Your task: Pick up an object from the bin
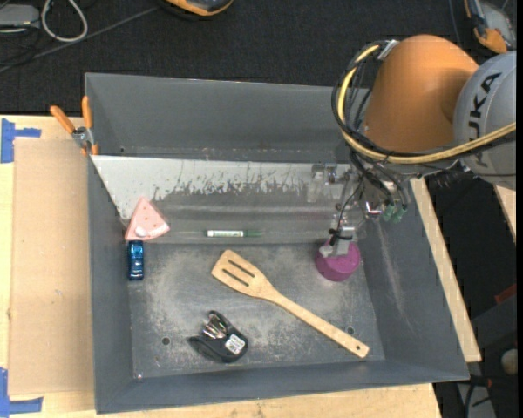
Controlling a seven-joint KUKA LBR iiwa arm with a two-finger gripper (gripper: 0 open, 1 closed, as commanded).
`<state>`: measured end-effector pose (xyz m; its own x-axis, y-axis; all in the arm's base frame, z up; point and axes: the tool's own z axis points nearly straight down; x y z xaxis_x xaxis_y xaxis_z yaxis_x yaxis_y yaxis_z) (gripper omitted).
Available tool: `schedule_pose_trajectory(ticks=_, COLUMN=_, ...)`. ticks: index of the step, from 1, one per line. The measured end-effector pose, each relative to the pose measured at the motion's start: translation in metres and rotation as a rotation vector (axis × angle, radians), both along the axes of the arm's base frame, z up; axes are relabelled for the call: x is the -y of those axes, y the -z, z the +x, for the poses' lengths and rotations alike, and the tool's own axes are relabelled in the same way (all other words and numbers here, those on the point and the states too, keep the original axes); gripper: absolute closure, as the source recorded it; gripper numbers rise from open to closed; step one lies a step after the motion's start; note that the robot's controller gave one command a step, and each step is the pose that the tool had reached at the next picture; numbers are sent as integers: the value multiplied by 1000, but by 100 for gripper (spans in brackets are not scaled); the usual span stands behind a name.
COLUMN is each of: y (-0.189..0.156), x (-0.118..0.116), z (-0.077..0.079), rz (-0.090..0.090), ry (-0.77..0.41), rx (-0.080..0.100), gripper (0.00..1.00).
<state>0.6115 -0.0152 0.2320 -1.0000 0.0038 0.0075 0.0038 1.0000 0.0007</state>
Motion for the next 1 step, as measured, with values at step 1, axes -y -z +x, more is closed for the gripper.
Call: schedule_pose_trajectory(ticks=1, y=-5, x=0, z=1, rz=0, ry=0, rx=8, gripper=0)
